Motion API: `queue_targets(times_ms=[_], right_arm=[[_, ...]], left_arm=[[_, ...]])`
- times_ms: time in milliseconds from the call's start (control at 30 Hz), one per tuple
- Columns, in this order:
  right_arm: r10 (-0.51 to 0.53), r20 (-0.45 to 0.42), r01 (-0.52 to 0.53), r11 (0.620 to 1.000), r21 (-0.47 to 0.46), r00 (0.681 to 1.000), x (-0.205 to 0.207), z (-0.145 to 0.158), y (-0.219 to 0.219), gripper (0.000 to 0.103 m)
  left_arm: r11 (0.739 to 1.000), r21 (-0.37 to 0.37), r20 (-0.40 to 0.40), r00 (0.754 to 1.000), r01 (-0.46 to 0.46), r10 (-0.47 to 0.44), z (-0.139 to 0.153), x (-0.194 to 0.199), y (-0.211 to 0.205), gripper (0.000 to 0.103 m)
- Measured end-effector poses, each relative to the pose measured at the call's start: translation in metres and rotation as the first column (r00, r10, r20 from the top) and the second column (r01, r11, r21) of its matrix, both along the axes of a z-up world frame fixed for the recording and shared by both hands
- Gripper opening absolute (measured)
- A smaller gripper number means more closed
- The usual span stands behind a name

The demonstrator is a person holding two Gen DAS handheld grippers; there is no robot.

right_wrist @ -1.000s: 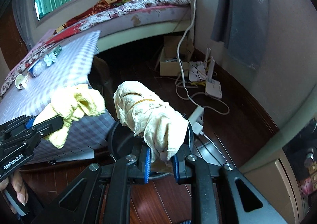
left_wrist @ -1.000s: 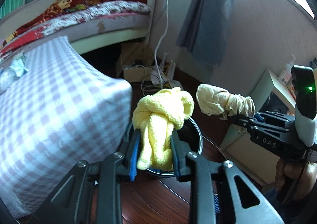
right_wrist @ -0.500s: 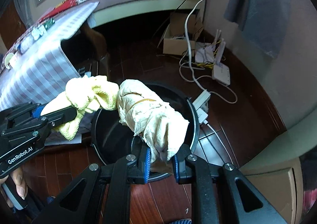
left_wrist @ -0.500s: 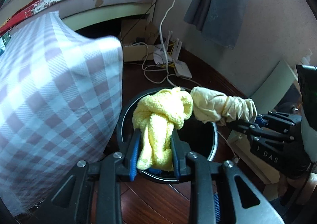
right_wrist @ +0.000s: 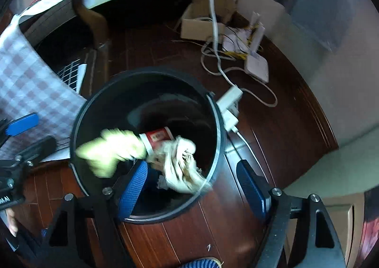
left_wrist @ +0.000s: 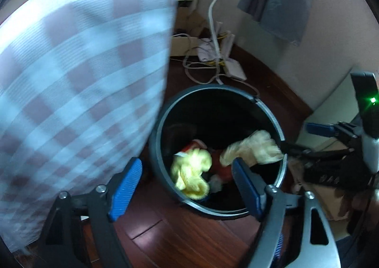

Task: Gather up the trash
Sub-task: 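Move both tools back over the bed toward the remaining trash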

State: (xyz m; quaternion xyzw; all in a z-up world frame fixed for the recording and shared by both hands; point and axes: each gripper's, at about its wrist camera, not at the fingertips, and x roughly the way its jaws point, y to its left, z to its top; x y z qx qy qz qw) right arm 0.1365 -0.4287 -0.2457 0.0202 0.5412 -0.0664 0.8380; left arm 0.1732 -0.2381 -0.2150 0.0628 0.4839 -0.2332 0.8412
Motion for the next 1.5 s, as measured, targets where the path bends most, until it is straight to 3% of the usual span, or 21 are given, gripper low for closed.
queue_targets(times_ms=[33,67,433,900,1200,1500], right_arm=[[-0.014,0.002,0.014,1.000,0.003,1.000,-0.001,0.001,-0.002,0.098],[-0.022,0.005,0.022,1.000,0.005,1.000,-0.003,0.002,-0.002,0.102],[0.006,0.022,-0.006,1.000,-0.010,1.000,-0.011,0.013,0.020,0.102],[0.029,0.097,-0.030,0.999,0.010,0.995,-0.031,0.064,0.062,0.102],[0.086,0.175,-0.089,0.996,0.009,0.981,-0.037,0.104,0.104,0.102],[0.136,0.241,-0.146,0.989,0.025,0.961,-0.042,0.122,0.139,0.102]], left_arm=[[1.000,0.006,0.003,1.000,-0.014,0.014,-0.001,-0.001,0.003,0.095],[0.999,0.011,0.004,1.000,-0.030,0.030,-0.002,-0.002,0.007,0.098],[0.998,0.041,0.008,0.998,-0.055,0.055,0.004,-0.011,0.030,0.098],[0.994,0.027,0.086,0.991,-0.102,0.100,0.053,-0.038,0.077,0.098],[0.985,-0.005,0.153,0.974,-0.171,0.170,0.092,-0.052,0.121,0.098],[0.968,-0.032,0.183,0.951,-0.247,0.249,0.106,-0.060,0.157,0.098]])
